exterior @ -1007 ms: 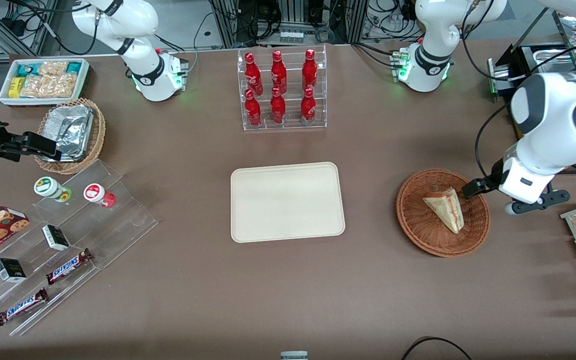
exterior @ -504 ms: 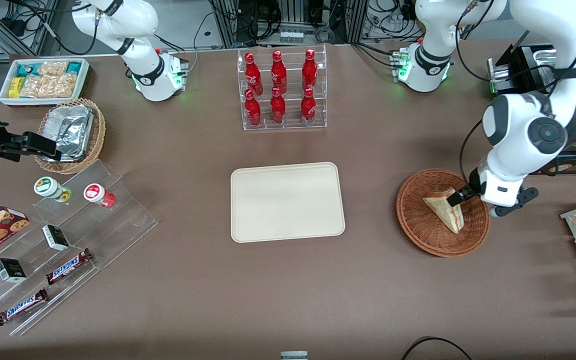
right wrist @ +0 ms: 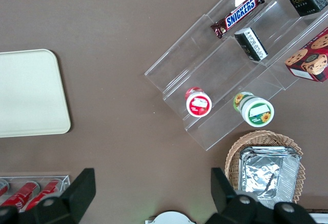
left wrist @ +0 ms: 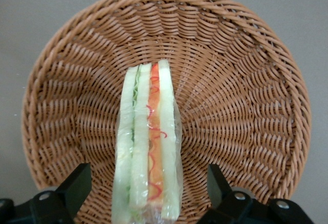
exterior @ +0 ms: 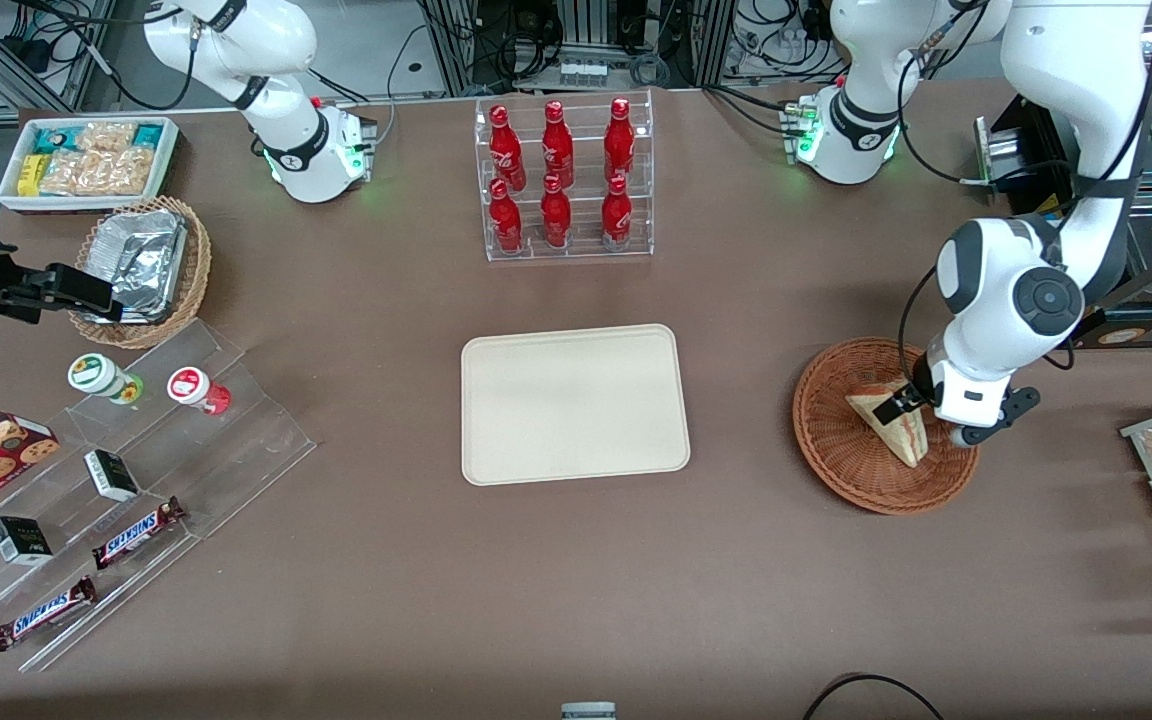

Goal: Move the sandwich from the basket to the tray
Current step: 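Lower the left gripper and close it on the sandwich, then lift the sandwich and carry it over the white tray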

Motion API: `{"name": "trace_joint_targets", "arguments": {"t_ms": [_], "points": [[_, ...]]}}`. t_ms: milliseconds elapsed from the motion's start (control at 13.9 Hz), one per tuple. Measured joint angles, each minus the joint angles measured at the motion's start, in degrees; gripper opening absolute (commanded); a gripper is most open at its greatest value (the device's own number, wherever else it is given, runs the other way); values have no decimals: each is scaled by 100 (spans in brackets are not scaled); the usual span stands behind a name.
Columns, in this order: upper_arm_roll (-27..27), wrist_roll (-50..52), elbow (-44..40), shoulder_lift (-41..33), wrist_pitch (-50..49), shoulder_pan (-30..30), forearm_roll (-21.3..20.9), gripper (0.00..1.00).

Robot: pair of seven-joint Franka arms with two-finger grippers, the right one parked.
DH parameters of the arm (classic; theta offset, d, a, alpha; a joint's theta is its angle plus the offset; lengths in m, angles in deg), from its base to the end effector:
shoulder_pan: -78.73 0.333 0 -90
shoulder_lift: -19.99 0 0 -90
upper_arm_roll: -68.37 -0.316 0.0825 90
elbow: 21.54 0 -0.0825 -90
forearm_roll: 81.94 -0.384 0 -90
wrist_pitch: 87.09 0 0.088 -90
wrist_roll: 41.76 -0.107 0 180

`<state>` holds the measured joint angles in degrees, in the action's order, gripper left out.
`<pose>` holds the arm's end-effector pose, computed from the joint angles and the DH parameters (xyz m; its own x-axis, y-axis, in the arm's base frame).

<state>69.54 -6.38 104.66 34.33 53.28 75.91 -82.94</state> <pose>0.5523 -0.0385 0.2674 0.8603 0.5099 0.0011 0.5099 -0.8602 -0.0066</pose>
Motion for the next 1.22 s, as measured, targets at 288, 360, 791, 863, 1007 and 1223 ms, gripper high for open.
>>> {"name": "trace_joint_targets", "arguments": {"t_ms": [288,360,791,863,1007,1223], "points": [[4,4,57,118,85,-3,0,51],[4,4,57,127,85,-3,0,36],[20,3,-166,71,-189,-12,-4,18],[24,2,-366,34,-547,-63,-6,18],[28,3,-898,-62,-1353,-247,-7,18],[37,18,-1687,-164,-2266,-638,-8,18]]}}
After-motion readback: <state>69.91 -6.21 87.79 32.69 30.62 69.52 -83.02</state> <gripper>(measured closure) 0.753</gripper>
